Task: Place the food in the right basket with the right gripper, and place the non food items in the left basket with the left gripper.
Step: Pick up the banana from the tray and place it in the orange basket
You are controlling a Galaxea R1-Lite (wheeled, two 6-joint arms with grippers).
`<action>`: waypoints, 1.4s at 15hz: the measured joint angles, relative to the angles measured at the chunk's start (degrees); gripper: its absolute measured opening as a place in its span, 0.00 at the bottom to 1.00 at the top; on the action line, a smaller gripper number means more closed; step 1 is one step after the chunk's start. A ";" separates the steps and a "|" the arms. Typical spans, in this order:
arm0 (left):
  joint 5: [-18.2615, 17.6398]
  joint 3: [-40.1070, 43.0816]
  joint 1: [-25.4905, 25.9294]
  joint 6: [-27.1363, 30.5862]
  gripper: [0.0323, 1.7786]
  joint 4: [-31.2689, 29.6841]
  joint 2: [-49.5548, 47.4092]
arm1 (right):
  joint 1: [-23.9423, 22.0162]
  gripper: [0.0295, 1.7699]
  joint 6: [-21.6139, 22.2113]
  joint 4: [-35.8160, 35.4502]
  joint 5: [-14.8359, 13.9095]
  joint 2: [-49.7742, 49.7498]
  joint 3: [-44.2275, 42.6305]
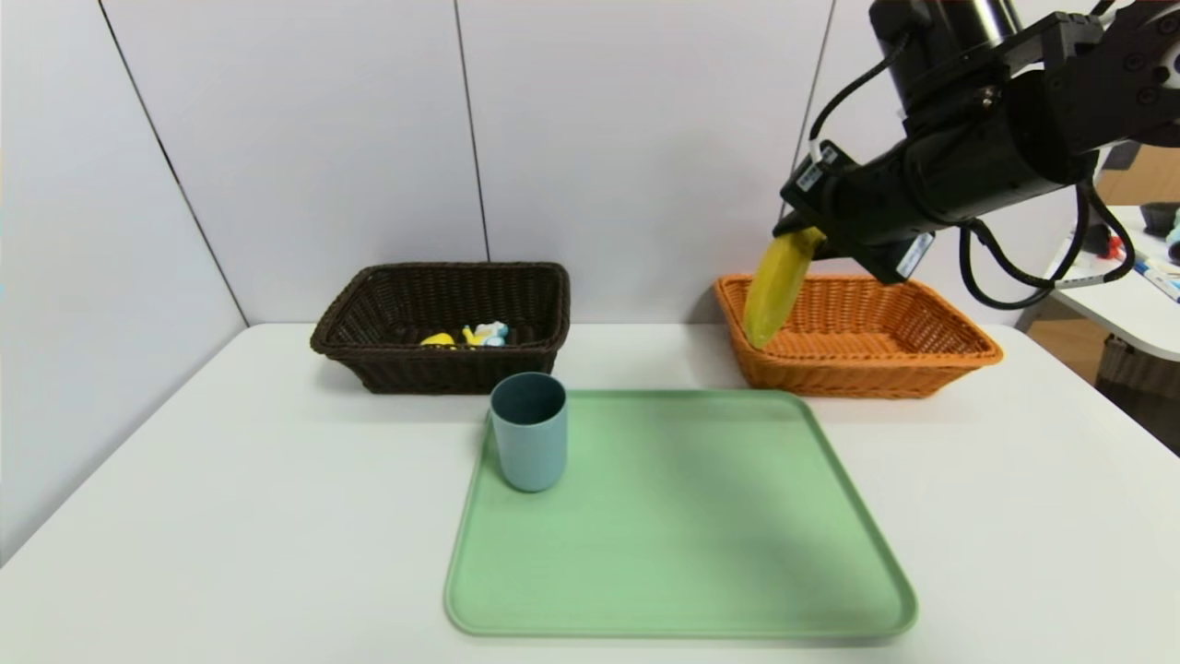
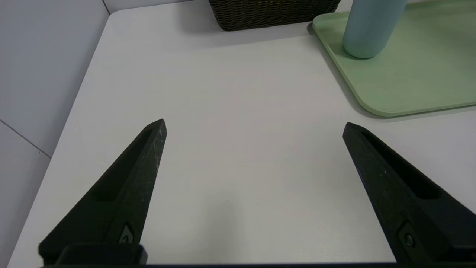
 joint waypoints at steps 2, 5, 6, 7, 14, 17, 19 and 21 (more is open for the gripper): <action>0.00 0.00 0.00 -0.02 0.95 0.00 0.02 | -4.38 0.22 3.33 -3.39 1.73 1.49 0.01; 0.00 0.09 0.00 -0.02 0.95 0.02 0.02 | -10.06 0.22 7.16 -6.86 6.03 4.52 0.04; 0.00 0.16 0.00 -0.04 0.95 0.02 0.00 | -11.50 0.22 7.46 -8.22 6.97 5.78 0.04; 0.05 0.18 0.00 -0.02 0.95 0.02 -0.02 | -12.84 0.22 7.59 -9.01 7.35 7.00 0.04; 0.11 0.29 0.00 -0.02 0.95 0.00 -0.15 | -17.60 0.22 9.69 -8.92 9.67 11.72 0.09; 0.09 0.29 0.00 -0.02 0.95 0.00 -0.17 | -17.80 0.46 9.69 -8.42 9.69 11.93 0.30; 0.07 0.18 0.00 -0.04 0.95 -0.02 -0.17 | -17.83 0.57 9.70 -8.31 9.70 11.92 0.34; 0.09 0.18 0.00 -0.02 0.95 0.00 -0.17 | -17.97 0.66 9.51 -7.38 9.62 11.82 0.37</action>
